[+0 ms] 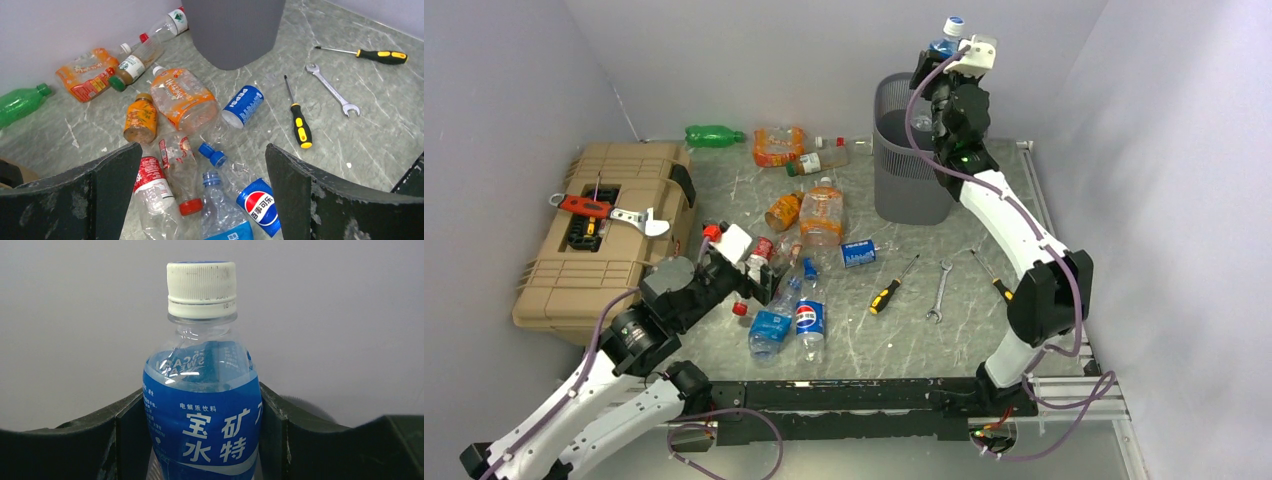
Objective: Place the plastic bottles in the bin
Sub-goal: Place the plastic bottle in the trash bin.
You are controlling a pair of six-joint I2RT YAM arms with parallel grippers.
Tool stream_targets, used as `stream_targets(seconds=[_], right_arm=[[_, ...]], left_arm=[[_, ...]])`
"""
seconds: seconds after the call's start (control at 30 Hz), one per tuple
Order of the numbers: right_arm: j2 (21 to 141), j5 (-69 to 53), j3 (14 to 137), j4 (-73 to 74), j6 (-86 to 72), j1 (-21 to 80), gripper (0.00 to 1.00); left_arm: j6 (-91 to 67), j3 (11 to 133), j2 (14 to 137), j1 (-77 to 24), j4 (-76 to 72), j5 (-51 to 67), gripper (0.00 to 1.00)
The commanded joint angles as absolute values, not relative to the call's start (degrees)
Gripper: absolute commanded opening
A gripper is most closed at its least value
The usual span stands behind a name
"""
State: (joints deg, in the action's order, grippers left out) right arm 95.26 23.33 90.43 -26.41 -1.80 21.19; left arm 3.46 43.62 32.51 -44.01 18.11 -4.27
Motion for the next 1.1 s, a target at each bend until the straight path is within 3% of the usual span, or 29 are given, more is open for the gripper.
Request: stream_targets(seconds=[0.0, 0.1, 0.33, 0.57, 0.8, 0.97, 1.07], right_arm=[[96.91, 20.77, 92.94, -21.37, -7.34, 19.45, 0.6], [97.45, 20.29, 92.04, -19.24, -8.76, 18.75, 0.73], [96.54, 19.03, 91.67, -16.89, -9.66, 18.41, 0.82], [91.47, 16.88, 92.43, -13.9, -13.43, 18.54, 0.98], [77.37, 4.75, 85.53, -8.04, -25.64, 20.72, 1.0], [64.18, 3.26, 73.02, -5.91, -22.26, 32.02, 1.0], [58.82, -3.51, 67.67, -0.78, -22.67, 36.49, 1.0]], left_arm=[[0.48, 44.04, 33.33, -41.18, 15.48, -1.76, 0.99], [0.35, 44.28, 34.4, -40.96, 15.47, -1.6, 1.0], [-1.59, 44.71, 35.54, -40.83, 16.39, -2.91, 0.99], [-4.51, 41.76, 33.6, -40.87, 12.21, -4.9, 0.99], [-4.74, 43.34, 34.66, -40.87, 14.89, -9.06, 0.99], [-2.7, 43.43, 36.16, -40.87, 15.51, -4.19, 0.99], [-2.63, 43.9, 37.54, -40.87, 16.54, -2.37, 0.99]])
